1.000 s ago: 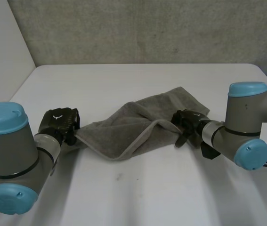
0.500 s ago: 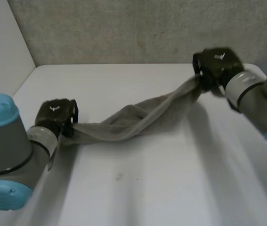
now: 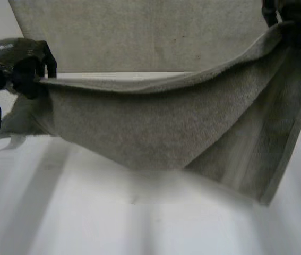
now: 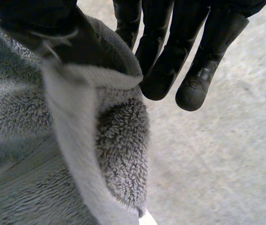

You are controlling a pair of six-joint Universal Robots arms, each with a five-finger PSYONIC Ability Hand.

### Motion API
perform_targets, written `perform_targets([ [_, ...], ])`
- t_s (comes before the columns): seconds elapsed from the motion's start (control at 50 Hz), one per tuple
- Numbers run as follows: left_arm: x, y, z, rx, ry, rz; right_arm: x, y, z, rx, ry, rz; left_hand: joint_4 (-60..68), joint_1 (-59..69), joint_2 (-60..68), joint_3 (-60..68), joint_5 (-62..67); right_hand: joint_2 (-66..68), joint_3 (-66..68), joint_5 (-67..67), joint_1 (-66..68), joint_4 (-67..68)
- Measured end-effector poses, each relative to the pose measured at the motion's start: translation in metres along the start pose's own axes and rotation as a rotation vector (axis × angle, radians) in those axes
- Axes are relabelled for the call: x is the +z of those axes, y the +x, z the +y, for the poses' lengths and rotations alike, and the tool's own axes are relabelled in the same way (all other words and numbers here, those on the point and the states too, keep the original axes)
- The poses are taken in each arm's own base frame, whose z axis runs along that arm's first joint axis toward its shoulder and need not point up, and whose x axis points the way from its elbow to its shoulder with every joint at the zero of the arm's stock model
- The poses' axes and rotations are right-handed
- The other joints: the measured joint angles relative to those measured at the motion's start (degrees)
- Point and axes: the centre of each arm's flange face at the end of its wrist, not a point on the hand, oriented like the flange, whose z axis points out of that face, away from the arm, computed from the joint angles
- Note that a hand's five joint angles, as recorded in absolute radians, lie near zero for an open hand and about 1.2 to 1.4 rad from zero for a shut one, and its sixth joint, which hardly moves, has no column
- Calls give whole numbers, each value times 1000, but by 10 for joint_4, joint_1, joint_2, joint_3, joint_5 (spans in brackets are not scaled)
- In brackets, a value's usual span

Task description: Fold the towel.

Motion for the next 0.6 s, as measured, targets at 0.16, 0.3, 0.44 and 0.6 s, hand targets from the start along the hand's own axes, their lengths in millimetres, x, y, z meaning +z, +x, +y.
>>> perform_targets([
  [0.16, 41, -4, 41, -27, -274, 30, 39, -24, 42, 43, -126, -143, 0, 0, 0, 0, 0, 0, 0, 0, 0, 0],
  [0.3, 93, -6, 60, -22, -236, 32, 94, -36, 70, 53, -73, -123, 0, 0, 0, 0, 0, 0, 0, 0, 0, 0],
  [0.44, 127, -9, 17, -1, 106, -1, 130, -13, 51, 64, 200, 93, 0, 0, 0, 0, 0, 0, 0, 0, 0, 0],
  [0.6, 128, -12, 0, -66, 291, -30, 119, -11, 52, 106, 213, 128, 1, 0, 1, 0, 0, 0, 0, 0, 0, 0],
])
